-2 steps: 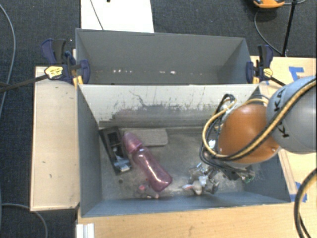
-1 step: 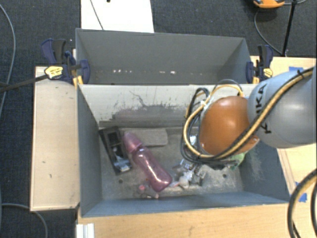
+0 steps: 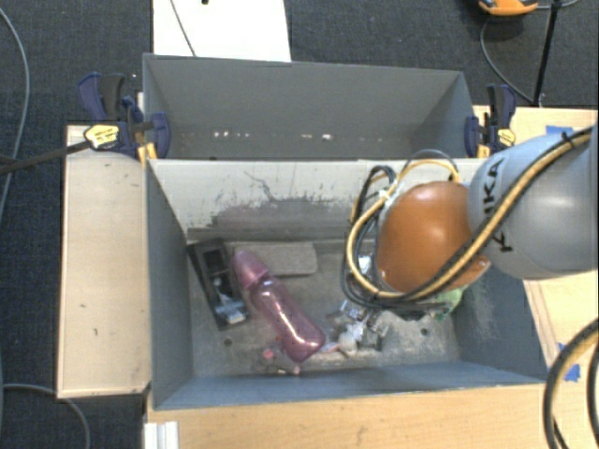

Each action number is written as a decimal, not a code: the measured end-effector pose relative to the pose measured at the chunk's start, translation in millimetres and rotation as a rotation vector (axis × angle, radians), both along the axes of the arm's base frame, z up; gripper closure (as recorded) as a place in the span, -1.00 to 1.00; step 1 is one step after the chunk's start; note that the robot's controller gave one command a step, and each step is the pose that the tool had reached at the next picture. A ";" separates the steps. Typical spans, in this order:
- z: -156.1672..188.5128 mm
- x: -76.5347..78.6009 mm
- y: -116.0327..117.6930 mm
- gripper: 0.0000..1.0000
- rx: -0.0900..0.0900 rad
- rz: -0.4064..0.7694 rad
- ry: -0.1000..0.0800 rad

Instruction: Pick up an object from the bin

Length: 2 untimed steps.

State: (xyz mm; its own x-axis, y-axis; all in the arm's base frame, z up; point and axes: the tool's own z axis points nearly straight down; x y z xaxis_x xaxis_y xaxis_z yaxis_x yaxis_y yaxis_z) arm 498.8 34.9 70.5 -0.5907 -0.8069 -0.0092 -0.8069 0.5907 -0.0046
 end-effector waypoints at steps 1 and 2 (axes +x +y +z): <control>71.9 24.5 -10.0 1.00 0.002 -0.009 -0.002; 71.9 24.4 -9.9 1.00 0.002 -0.014 -0.001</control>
Offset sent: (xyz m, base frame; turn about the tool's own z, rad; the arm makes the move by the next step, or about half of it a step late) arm 0.0000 0.0000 0.0000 0.0000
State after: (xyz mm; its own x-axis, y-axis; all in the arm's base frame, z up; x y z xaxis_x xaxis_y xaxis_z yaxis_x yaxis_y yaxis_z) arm 523.2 25.0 142.5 -0.6016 -0.7987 -0.0114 -0.7987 0.6017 -0.0041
